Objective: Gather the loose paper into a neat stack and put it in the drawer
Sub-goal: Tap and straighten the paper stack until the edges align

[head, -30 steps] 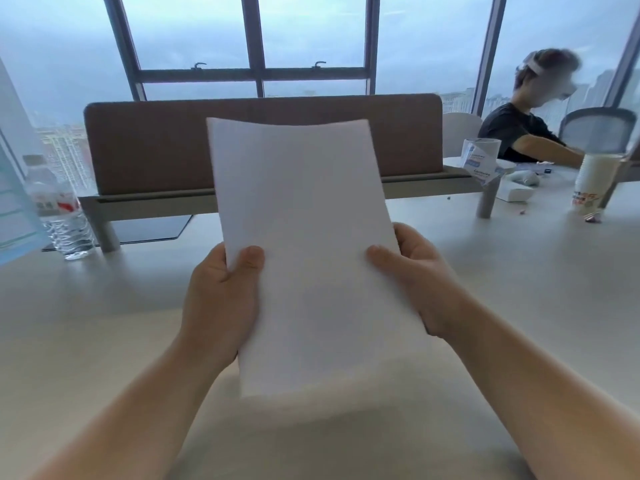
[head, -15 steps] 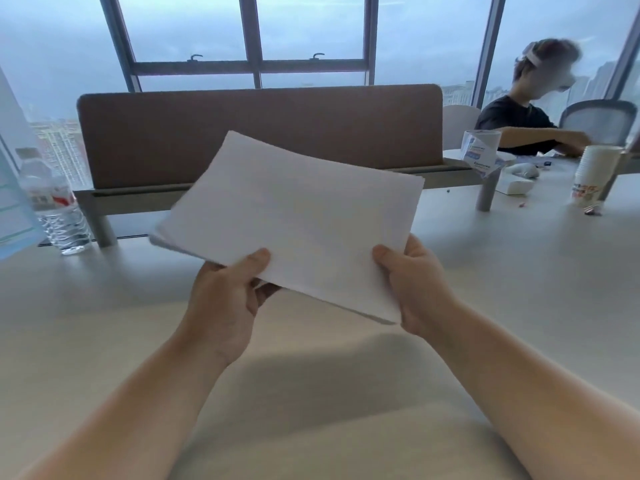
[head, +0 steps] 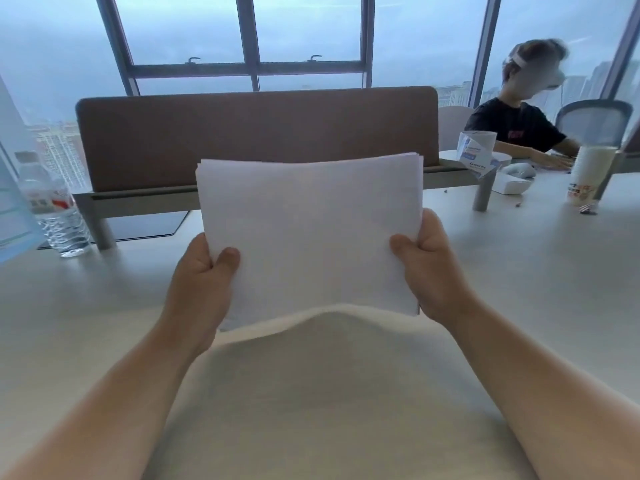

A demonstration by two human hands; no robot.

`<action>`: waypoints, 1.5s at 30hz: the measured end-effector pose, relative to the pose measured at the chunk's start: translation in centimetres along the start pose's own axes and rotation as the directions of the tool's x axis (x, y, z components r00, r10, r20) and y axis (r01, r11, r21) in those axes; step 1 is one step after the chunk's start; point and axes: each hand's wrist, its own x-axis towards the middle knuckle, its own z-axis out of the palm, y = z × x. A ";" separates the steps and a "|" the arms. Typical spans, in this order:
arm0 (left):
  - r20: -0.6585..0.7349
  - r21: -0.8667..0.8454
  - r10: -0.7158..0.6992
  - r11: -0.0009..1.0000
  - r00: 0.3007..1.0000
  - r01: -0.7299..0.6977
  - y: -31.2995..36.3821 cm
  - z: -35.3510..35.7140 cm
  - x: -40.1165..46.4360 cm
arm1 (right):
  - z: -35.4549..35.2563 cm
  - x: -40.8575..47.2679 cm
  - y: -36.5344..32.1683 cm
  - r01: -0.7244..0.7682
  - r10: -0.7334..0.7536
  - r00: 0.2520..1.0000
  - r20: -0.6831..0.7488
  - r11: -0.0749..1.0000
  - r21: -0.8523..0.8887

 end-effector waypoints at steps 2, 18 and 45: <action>0.009 -0.154 0.058 0.986 0.998 -0.056 1.2 -0.1 -0.1 | -0.5 0.3 -0.2 0.037 -0.036 0.999 -0.010 0.995 0.091; -0.046 0.025 0.198 0.980 0.979 -0.197 1.7 -0.5 -0.7 | -0.7 0.5 0.2 0.115 -0.115 0.993 -0.008 0.978 0.175; -0.174 0.120 0.346 0.937 0.922 -0.329 3.9 -0.2 -2.4 | -0.9 0.6 0.2 0.107 -0.093 0.993 -0.069 0.962 0.252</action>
